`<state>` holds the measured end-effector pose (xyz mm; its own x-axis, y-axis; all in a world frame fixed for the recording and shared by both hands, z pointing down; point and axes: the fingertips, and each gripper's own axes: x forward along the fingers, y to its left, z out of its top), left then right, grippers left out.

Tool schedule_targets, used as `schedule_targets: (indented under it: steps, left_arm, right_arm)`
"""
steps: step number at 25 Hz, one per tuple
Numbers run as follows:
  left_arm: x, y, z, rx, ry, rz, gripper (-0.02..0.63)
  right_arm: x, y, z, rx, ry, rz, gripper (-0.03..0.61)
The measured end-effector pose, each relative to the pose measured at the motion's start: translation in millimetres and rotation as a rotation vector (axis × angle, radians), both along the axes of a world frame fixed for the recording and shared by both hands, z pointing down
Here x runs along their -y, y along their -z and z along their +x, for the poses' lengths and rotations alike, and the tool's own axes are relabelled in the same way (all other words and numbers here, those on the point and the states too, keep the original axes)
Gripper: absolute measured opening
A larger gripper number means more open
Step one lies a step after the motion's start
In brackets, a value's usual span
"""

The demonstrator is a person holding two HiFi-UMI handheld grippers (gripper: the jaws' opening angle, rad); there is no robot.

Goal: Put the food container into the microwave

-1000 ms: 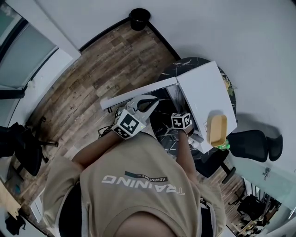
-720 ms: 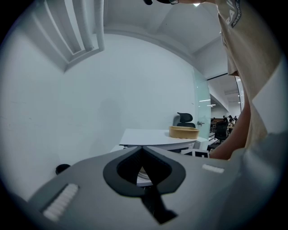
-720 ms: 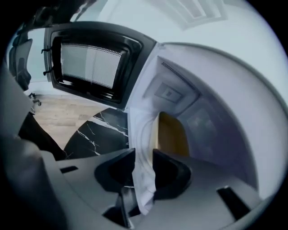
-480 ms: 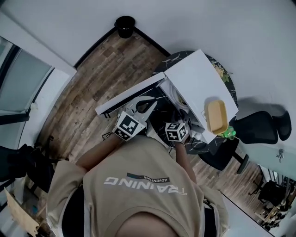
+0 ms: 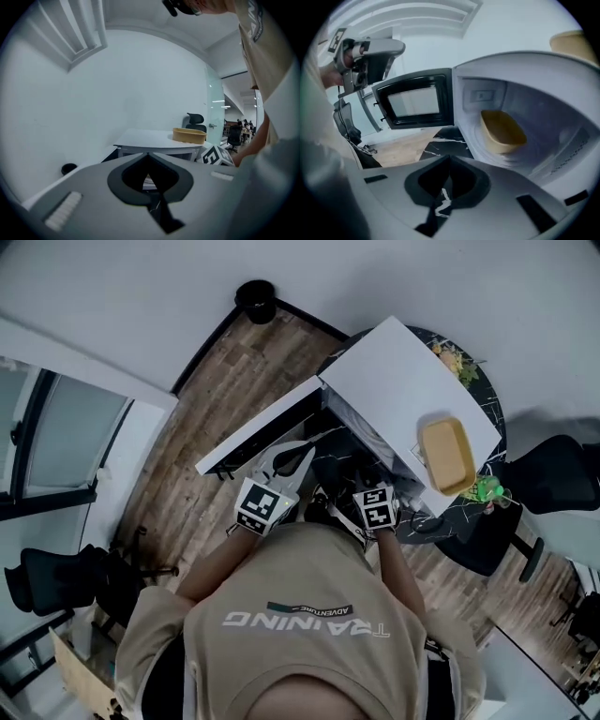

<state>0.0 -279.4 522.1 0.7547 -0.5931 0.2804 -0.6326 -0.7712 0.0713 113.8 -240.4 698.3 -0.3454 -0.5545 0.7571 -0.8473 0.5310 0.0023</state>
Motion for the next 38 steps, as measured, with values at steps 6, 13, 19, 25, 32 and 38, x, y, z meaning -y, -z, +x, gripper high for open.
schedule_targets:
  steps: [6, 13, 19, 25, 32, 38]
  left_arm:
    - [-11, -6, -21, 0.013, 0.114, -0.027, 0.003]
    - [-34, 3, -25, 0.006, 0.097, -0.008, 0.003]
    - [-69, 20, -48, -0.024, 0.102, 0.045, 0.003]
    - [-118, 12, -75, -0.093, 0.118, 0.028, 0.003]
    - [-149, -12, -67, -0.203, 0.114, 0.024, 0.003]
    - [-140, 2, -68, -0.238, 0.143, 0.062, 0.003]
  right_arm:
    - [4, -4, -19, 0.005, 0.135, 0.020, 0.011]
    - [-9, 37, -52, 0.151, 0.140, 0.066, 0.011]
    - [-17, 73, -72, 0.160, 0.118, 0.163, 0.009]
    - [-69, 97, -98, 0.128, 0.127, 0.177, 0.011]
    - [-118, 116, -107, 0.181, 0.073, 0.152, 0.009]
    - [-124, 146, -95, 0.090, 0.093, 0.230, 0.011]
